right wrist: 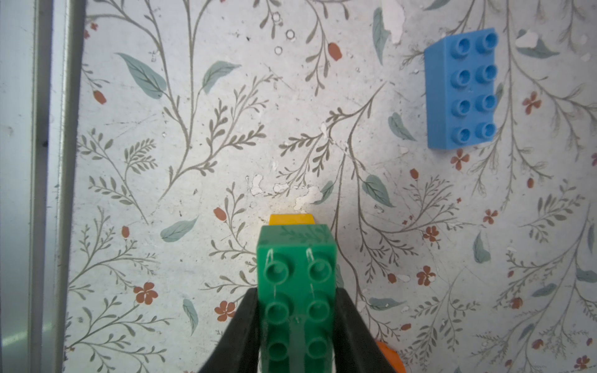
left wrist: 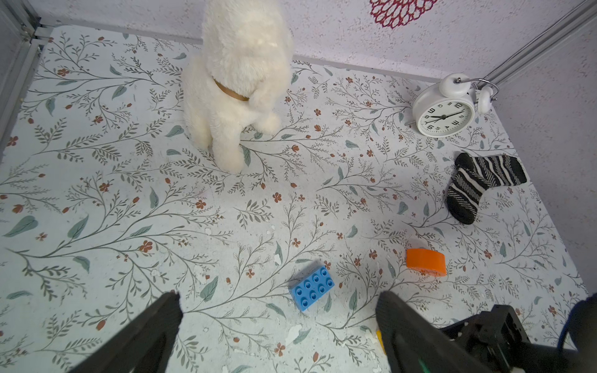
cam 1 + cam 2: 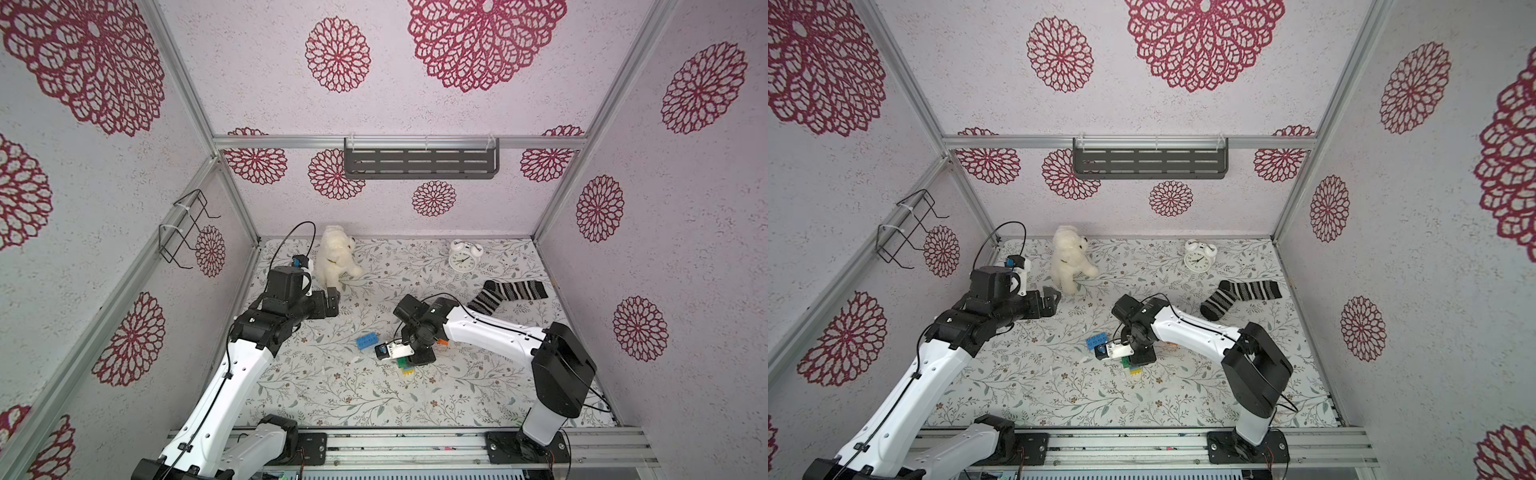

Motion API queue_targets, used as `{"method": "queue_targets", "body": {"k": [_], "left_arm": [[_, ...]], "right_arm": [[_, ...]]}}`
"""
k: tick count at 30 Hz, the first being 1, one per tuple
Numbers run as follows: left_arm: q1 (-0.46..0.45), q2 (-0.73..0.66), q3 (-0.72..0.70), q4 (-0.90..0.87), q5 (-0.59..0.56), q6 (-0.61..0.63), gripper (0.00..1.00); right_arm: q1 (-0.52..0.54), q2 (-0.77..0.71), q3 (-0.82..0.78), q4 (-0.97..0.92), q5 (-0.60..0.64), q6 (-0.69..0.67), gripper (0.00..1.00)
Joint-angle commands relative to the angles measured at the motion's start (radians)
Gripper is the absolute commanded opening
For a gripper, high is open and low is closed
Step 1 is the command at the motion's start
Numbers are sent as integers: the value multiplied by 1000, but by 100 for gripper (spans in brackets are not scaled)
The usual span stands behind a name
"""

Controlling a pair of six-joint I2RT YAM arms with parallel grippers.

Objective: Assemble an ice cream with lego
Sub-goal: Assemble the lego brick with the lego brick.

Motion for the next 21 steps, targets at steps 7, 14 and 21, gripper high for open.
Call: {"method": "queue_targets", "body": {"k": [7,14,21], "left_arm": [[9,5,-7,16,4,8,99],[9,5,-6,17,4,8,99],[10,4,-6,16,2,10,99]], "right_arm": [[19,79,-71,-37,-14,25,26],[13,40,-54,-21,8,27,47],[7,-17,-26,8,23,29,59]]}}
